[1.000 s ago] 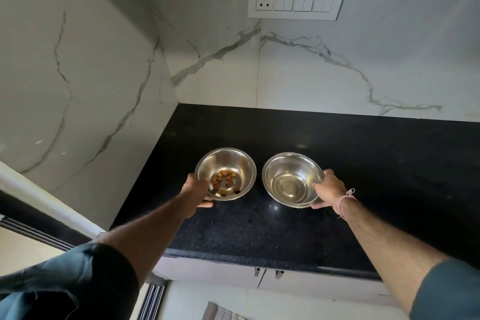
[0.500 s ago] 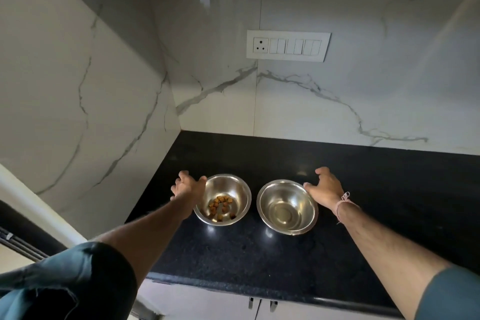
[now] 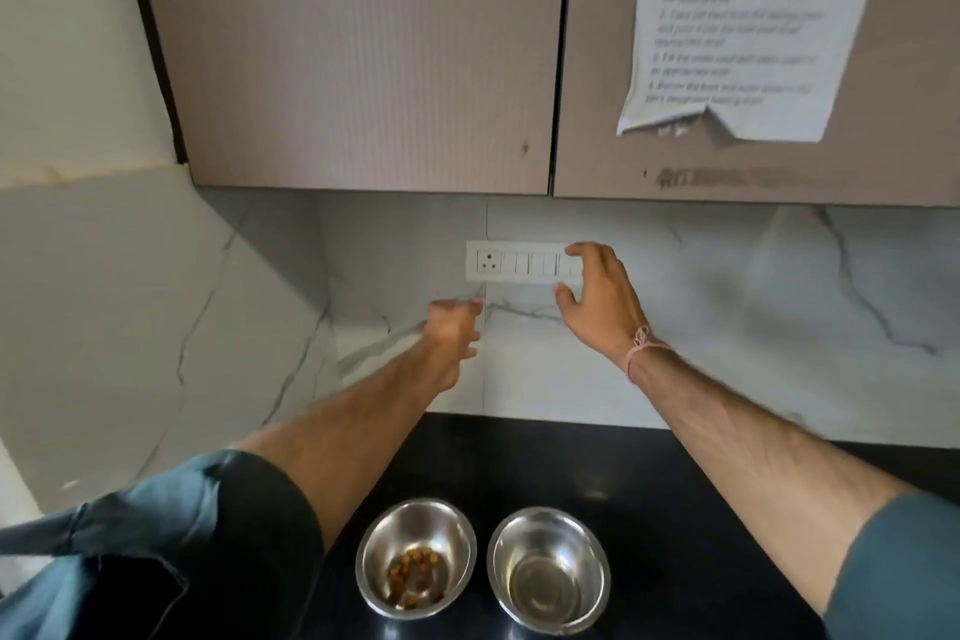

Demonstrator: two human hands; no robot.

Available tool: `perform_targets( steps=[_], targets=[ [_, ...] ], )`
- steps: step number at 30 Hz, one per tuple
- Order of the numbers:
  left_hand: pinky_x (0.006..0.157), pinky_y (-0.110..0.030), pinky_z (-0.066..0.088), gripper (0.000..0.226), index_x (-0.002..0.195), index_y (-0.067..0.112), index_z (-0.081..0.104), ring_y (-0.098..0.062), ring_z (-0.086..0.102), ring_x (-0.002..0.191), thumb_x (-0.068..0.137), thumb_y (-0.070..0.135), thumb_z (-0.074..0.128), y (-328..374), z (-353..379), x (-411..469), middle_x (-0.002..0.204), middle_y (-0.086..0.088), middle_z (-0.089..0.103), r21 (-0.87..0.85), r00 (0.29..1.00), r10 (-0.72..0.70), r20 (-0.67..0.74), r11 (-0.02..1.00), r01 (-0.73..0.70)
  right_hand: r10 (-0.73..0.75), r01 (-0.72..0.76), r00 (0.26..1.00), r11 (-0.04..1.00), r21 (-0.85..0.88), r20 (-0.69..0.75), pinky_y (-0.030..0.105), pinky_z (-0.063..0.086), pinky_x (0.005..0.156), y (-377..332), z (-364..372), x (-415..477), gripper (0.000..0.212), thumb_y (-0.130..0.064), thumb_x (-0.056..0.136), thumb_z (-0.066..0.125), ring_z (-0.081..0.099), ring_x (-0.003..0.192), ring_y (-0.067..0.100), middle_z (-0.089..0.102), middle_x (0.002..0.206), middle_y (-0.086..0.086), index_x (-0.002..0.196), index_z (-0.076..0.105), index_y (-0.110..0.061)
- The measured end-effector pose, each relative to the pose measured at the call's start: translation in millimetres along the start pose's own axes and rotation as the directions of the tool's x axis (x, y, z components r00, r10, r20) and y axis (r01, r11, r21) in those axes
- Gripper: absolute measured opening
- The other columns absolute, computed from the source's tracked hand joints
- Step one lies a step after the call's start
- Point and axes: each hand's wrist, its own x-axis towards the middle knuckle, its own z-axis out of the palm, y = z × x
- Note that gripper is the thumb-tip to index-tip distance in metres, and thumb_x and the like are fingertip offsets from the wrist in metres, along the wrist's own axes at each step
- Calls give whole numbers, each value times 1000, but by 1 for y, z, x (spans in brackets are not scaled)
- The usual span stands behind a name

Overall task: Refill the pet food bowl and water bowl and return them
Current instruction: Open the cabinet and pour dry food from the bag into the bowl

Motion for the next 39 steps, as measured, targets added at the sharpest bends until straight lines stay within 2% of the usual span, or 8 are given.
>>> perform_targets(
  steps=[6,11,14,20,28,32,36,39],
  targets=[
    [81,-37,58,35,132,6,59,-27,67,109,107,25,44,96,57,-24,135,-5,63,-303,972,98,213,953,-29,-202,185,962,977,-102,-186,43,57,86,-48,-53,42,35,-9,90,64,63,108,29,61,122,12,125,56,-8],
    [59,-32,58,31,104,8,67,-22,68,82,104,24,39,132,80,-42,103,-9,72,-470,961,116,250,882,15,-179,145,969,971,-191,-173,40,54,91,-56,-77,61,45,-7,83,68,57,113,31,57,125,14,127,57,-7],
    [77,-40,60,37,103,7,67,-29,67,98,105,28,37,134,87,-45,112,-17,72,-581,960,105,261,811,69,-181,147,974,962,-229,-134,42,54,92,-55,-85,68,51,-10,81,69,56,116,30,53,129,13,130,56,-8],
    [112,-51,45,58,140,-1,55,-37,58,130,105,43,39,128,98,-51,141,-22,60,-722,951,84,299,671,168,-203,170,973,951,-259,-106,48,50,96,-54,-94,66,56,-15,79,66,48,121,34,46,138,13,134,56,-8],
    [113,-54,43,72,135,1,53,-40,58,128,105,60,25,122,89,-74,137,-24,61,-722,945,65,319,663,199,-236,172,953,937,-304,-189,46,49,91,-69,-98,40,61,-35,79,73,41,123,31,37,146,9,133,50,-17],
    [81,-47,57,59,124,6,64,-34,64,120,107,53,31,122,86,-96,133,-19,67,-680,967,-1,256,711,181,-221,130,937,941,-313,-272,45,48,88,-85,-108,20,77,-46,75,75,42,123,32,33,153,9,140,44,-19],
    [93,-46,57,49,130,7,66,-32,68,115,108,40,37,118,86,-128,122,-17,73,-632,965,18,261,759,156,-189,79,927,942,-325,-324,50,49,93,-101,-125,-1,92,-50,75,76,39,133,36,23,162,12,150,33,-19],
    [78,-41,60,44,127,8,67,-29,69,110,107,38,41,114,89,-152,121,-15,73,-602,963,44,264,788,129,-144,30,923,952,-306,-357,54,47,103,-109,-144,-16,94,-48,79,75,34,141,39,19,166,14,155,26,-19]
  ],
)
